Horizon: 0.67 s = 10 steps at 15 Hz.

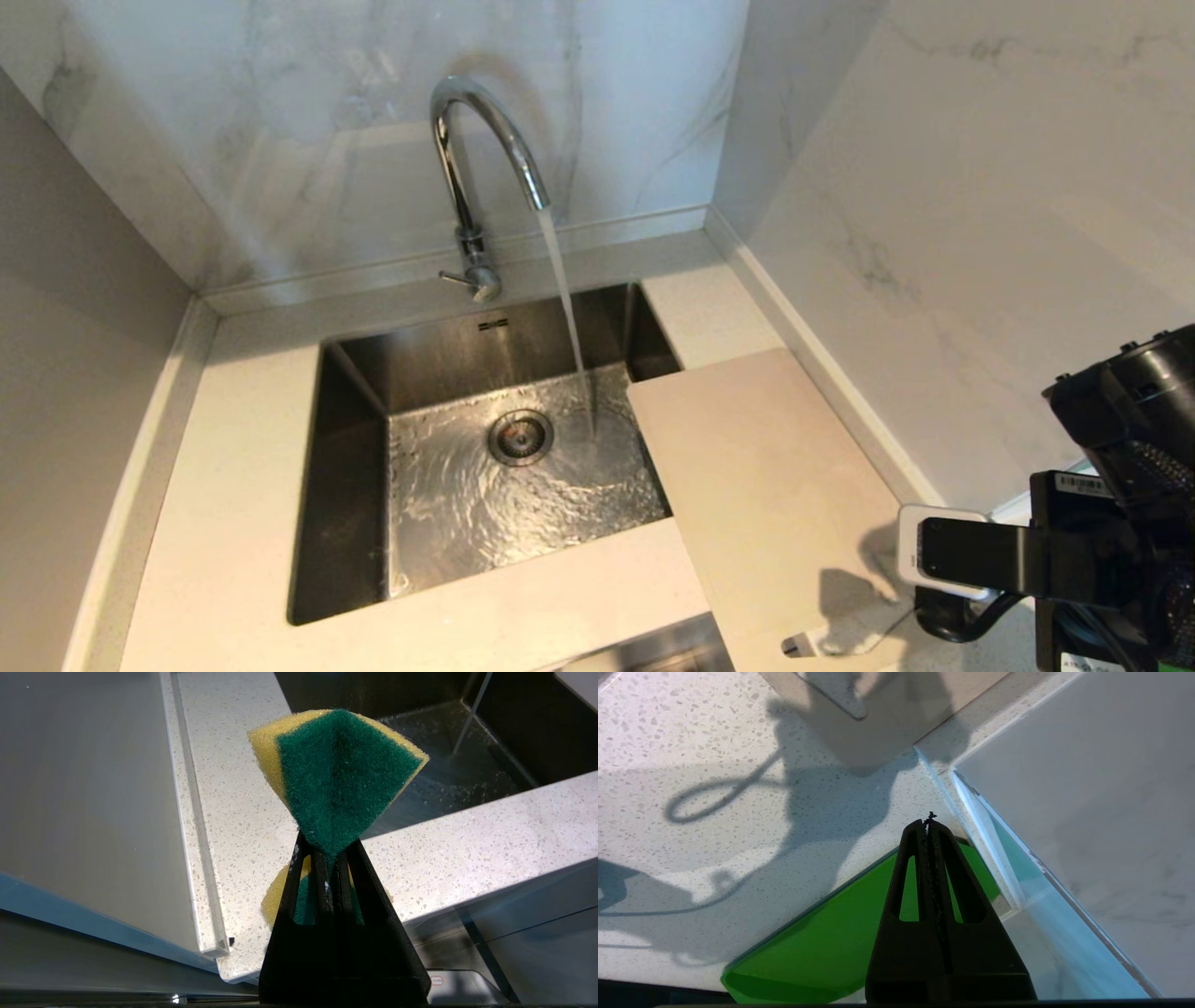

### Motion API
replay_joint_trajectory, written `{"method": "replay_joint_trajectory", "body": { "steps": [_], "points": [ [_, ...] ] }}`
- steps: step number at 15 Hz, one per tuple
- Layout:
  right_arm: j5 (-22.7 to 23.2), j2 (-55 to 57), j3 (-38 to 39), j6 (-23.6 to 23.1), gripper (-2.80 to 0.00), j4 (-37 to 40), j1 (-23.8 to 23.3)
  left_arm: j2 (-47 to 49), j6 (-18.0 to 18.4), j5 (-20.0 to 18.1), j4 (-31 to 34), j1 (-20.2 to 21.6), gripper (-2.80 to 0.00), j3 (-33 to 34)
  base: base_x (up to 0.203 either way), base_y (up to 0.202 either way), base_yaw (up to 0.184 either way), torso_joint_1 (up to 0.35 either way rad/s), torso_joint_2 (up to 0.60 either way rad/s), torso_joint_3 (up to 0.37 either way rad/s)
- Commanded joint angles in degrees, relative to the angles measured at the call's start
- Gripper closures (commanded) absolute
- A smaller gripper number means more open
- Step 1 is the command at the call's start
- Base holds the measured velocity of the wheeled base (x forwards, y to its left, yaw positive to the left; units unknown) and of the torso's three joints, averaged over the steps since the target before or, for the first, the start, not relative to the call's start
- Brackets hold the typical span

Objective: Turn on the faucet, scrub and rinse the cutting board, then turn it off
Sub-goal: Pick up the cutting board

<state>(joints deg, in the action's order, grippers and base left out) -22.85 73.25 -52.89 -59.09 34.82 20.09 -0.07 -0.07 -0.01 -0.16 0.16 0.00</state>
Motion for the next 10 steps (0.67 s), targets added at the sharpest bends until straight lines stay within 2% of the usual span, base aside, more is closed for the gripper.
{"method": "replay_joint_trajectory", "body": {
  "steps": [1, 3, 10],
  "points": [
    [-0.1, -0.2, 0.8, -0.4, 0.00, 0.2, 0.0, 0.0, 0.0, 0.0, 0.0, 0.0, 0.00, 0.0, 0.000, 0.000, 0.000, 0.000, 0.00, 0.000],
    [-0.1, -0.6, 1.4, -0.7, 0.00, -0.5, 0.0, 0.0, 0.0, 0.0, 0.0, 0.0, 0.00, 0.0, 0.000, 0.000, 0.000, 0.000, 0.00, 0.000],
    [0.9, 1.9, 7.2, -1.3, 0.00, -12.0, 0.0, 0.0, 0.0, 0.0, 0.0, 0.0, 0.00, 0.0, 0.000, 0.000, 0.000, 0.000, 0.00, 0.000]
  ]
}}
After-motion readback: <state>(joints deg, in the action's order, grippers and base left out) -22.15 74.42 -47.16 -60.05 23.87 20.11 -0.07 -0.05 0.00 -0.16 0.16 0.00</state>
